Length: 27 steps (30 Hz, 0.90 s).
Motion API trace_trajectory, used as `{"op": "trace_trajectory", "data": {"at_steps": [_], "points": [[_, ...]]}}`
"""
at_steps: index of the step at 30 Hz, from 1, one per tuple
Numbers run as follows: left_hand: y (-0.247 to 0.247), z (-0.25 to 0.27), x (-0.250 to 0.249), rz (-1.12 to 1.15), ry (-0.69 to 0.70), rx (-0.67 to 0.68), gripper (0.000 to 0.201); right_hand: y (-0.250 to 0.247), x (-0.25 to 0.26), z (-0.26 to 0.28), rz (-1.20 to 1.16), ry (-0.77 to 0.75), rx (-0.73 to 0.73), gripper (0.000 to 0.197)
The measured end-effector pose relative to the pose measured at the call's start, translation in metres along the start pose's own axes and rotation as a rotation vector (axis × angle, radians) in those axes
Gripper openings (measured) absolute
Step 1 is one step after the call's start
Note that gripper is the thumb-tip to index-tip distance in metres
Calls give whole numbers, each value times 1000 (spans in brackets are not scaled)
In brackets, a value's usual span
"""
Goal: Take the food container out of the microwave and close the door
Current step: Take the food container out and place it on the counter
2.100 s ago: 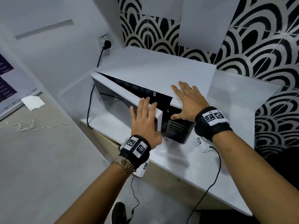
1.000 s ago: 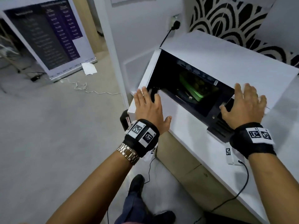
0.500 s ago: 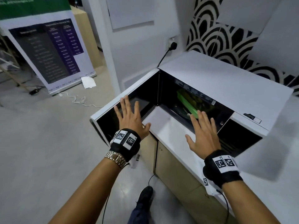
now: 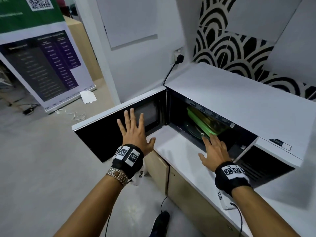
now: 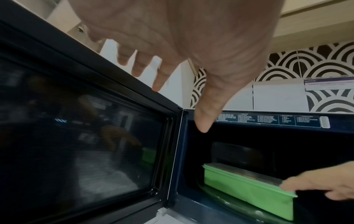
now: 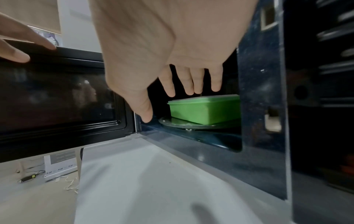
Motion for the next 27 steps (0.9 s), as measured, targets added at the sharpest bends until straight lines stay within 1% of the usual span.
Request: {"op": "trace_trajectory", "data": {"at_steps": [4,6,8,11,14,16,18,19,20,22,24,25,27], "points": [[19,-18,-5,0,93,82,101,-8,12,-32,-44,18,-58,70],[30,-26,-11,12,178,163,99,-15,16,-47,-106,52,-57,69],[44,-33,-18,68,281,273,97,-25,15,-61,-184,133,-21,68],[70,-44,-26,120,407,391,94,-34,10,-80,-320,259,78,69],[97,-54,-34,120,460,486,92,-33,4,-101,-472,377,227,77],[116,-60,-39,74,493,557,91,-26,2,-116,-595,460,327,82],[137,-65,-45,21,544,629,90,-18,2,-129,-749,548,470,85],[146,-66,-46,-1,579,659,90,-16,3,-132,-831,585,533,84],[154,-66,-47,-25,618,679,90,-11,3,-135,-894,611,556,79],[167,-66,-46,-73,692,695,85,-3,-1,-141,-947,629,504,64],[174,-66,-44,-113,726,709,81,-2,-4,-148,-979,598,465,59],[177,-67,-44,-123,735,721,81,-1,-5,-151,-995,571,466,58],[183,-67,-44,-118,719,756,85,-5,-4,-153,-1059,536,527,54]]}}
Point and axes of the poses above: each hand's wrist, its own z-axis away from the middle knuckle, its own y-axis out of the palm, x = y × z, the point moved 2 cm from there along -z, towards the middle knuckle, and after that the axes turned 7 degrees about z, right-handed, at the moved point
